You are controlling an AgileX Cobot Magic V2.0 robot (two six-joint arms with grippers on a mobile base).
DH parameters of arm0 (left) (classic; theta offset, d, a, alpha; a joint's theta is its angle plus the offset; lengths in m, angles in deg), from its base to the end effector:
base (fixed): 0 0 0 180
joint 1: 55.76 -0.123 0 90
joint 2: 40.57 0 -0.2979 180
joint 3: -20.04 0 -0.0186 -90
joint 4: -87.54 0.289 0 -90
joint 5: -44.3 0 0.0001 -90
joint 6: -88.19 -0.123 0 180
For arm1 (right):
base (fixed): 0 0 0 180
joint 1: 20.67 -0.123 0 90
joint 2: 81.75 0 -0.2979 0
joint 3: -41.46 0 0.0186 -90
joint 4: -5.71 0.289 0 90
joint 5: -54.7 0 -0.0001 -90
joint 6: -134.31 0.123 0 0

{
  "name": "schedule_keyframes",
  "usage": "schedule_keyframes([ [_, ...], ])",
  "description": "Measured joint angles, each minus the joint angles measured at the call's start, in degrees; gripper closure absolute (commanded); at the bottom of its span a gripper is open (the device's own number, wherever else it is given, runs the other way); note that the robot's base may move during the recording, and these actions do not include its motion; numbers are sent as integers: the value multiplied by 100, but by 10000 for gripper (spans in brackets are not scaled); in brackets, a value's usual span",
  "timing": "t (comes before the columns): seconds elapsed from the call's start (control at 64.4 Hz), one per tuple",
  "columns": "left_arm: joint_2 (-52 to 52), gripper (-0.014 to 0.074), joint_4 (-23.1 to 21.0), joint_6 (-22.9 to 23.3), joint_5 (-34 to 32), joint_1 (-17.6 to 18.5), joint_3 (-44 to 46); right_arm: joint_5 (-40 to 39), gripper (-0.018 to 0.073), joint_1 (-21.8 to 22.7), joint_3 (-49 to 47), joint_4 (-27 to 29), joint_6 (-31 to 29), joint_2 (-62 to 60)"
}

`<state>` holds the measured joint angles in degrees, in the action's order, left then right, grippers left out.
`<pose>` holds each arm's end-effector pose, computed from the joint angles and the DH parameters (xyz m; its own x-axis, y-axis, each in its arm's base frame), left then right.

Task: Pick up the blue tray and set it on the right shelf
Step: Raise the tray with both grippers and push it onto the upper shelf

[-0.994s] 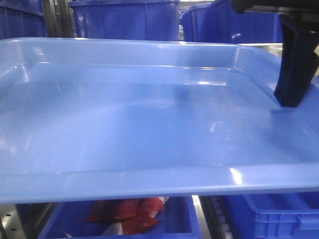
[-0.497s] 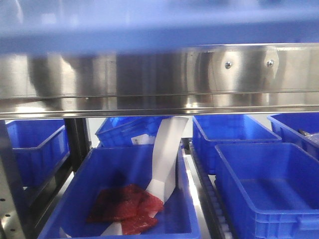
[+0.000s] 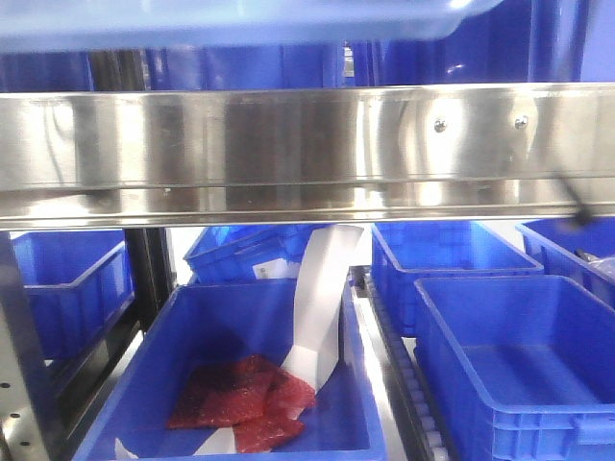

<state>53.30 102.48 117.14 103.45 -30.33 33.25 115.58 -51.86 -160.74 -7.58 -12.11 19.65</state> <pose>0.3558 -0.1390 0.3950 -0.7388 -0.0385 -0.6729 0.0223 0.9964 -0.0815 0.3700 0.1951 0.3959 -0.7585 0.0611 -0.6489 -0.0572 0.9855 0.1597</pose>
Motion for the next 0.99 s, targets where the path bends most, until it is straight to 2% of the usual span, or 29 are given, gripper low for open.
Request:
schedule_keyframes([
  [0.14,527,542,14,-66,-541,-198,224,-53,316,201,-444,-19,0,594],
  [0.311,881,542,14,-88,-880,-330,333,-211,316,306,-674,-24,-13,945],
  [0.59,1120,542,-9,-91,-1070,-486,353,-595,316,362,-686,-13,-53,1184],
  [0.854,1314,539,1,-91,-1089,-507,353,-617,309,375,-707,-2,-53,1411],
  [0.916,1343,530,13,-101,-1092,-507,353,-617,281,375,-707,-2,-53,1421],
  [0.994,1364,476,13,-101,-1092,-507,353,-617,184,375,-707,-2,-53,1421],
])
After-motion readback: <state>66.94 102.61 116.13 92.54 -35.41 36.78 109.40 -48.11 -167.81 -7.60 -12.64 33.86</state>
